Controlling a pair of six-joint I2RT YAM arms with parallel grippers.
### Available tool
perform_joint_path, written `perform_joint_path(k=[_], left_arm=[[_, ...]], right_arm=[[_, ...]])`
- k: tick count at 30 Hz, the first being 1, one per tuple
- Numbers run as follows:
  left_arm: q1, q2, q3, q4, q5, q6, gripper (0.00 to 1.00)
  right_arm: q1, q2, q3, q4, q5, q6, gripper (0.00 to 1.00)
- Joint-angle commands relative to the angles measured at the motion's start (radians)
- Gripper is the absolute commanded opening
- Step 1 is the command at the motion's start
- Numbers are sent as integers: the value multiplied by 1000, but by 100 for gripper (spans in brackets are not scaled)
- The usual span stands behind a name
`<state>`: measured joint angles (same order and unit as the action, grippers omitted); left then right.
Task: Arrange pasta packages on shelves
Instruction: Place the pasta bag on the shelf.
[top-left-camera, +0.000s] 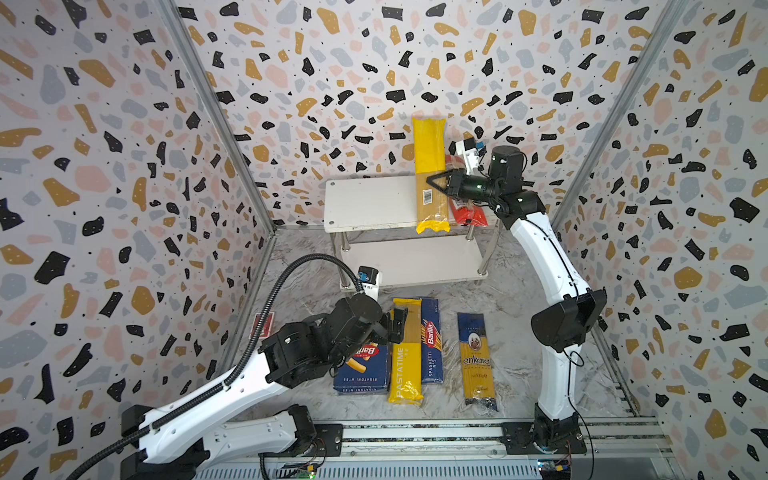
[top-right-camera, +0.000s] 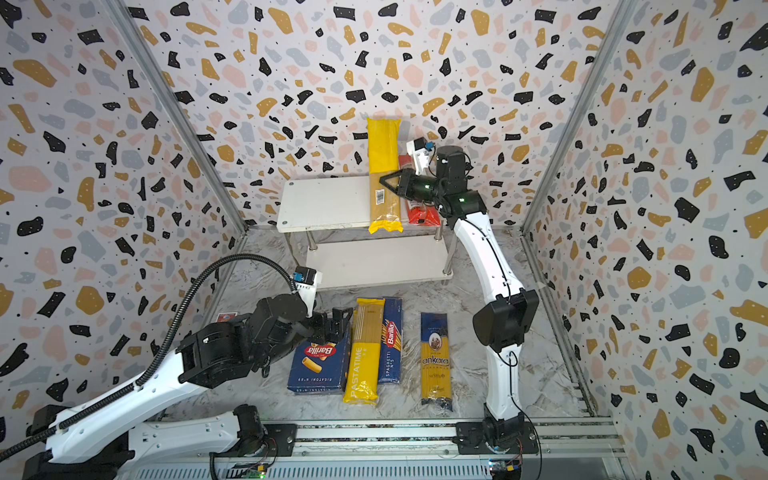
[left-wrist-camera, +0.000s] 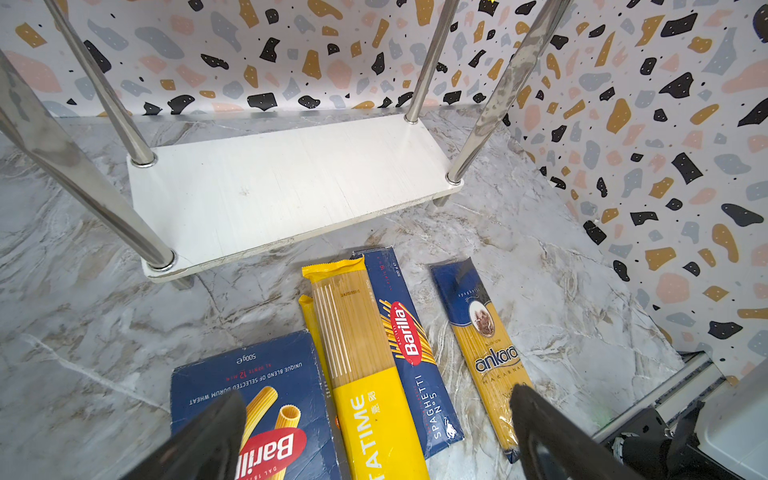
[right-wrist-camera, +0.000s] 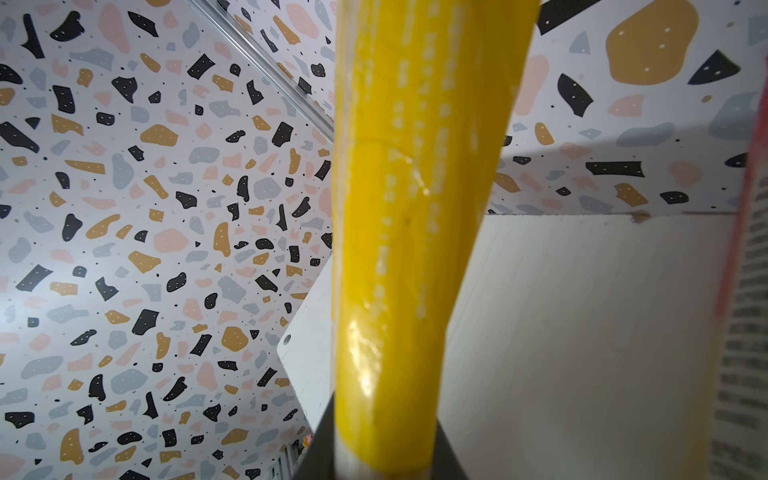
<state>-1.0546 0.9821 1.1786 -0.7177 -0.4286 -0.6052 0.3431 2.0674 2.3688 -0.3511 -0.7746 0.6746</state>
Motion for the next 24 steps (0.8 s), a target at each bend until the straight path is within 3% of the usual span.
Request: perform_joint_path(k=[1,9,16,24], left_arm=[[5,-5,-4,15,-16,13,99],[5,-5,-17,31,-7,16,99],[5,-23,-24,25,0,16,99],[5,-37,-33,30,3,13,99]], right_arm=[[-3,-44,65,147,-31,-14,15],[7,-34,47,109,-32,-24,22],[9,-44,12,93,-19,-29,39],[15,-62,-12,65,9,-48,40]])
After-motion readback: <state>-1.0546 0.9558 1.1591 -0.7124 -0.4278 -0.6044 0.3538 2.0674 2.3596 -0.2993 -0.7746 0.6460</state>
